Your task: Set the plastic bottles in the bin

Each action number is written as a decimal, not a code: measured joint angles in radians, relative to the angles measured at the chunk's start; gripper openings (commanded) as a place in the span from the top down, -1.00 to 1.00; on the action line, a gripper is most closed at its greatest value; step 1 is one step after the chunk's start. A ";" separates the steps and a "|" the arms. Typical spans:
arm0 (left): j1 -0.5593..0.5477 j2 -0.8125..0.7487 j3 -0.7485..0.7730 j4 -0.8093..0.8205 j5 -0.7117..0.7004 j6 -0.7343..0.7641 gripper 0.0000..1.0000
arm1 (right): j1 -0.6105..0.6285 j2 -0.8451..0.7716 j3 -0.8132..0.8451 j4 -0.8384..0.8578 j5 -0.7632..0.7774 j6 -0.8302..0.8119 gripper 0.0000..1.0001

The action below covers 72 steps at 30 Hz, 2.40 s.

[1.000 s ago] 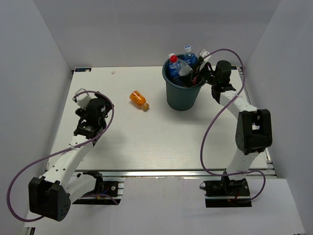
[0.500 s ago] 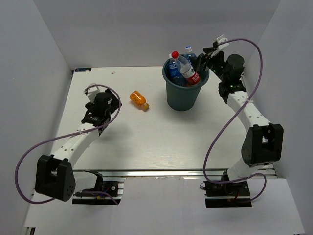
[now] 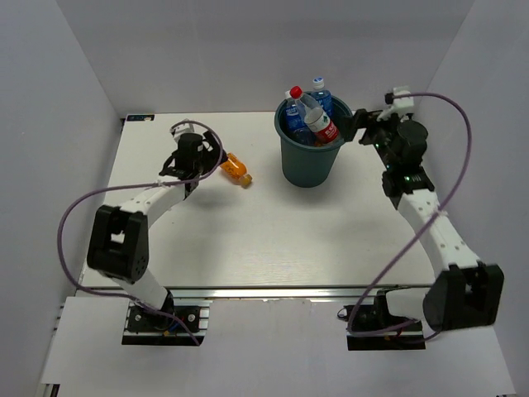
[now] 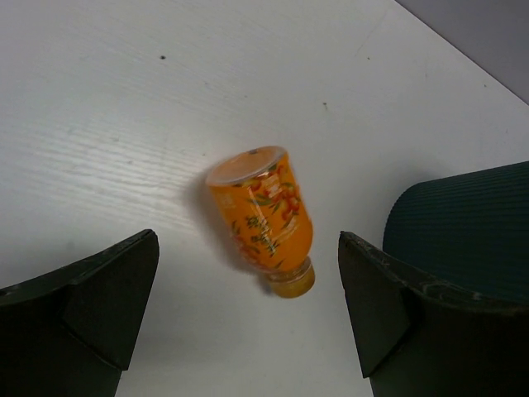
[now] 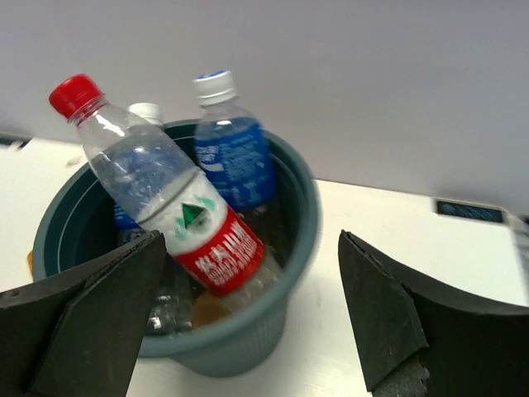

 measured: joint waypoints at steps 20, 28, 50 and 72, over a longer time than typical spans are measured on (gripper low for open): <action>-0.078 0.520 0.364 -0.032 0.106 -0.032 -0.78 | -0.053 -0.468 -0.245 -0.179 0.408 0.084 -0.79; -0.103 0.514 0.357 -0.045 0.113 -0.016 0.29 | -0.054 -0.477 -0.283 -0.204 0.425 0.106 -0.79; -0.293 0.162 0.599 0.290 0.146 0.085 0.52 | -0.054 -0.646 -0.442 -0.223 0.459 0.179 -0.79; -0.433 0.504 0.648 0.550 -0.141 0.143 -0.69 | -0.059 -0.658 -0.489 -0.191 0.492 0.126 -0.79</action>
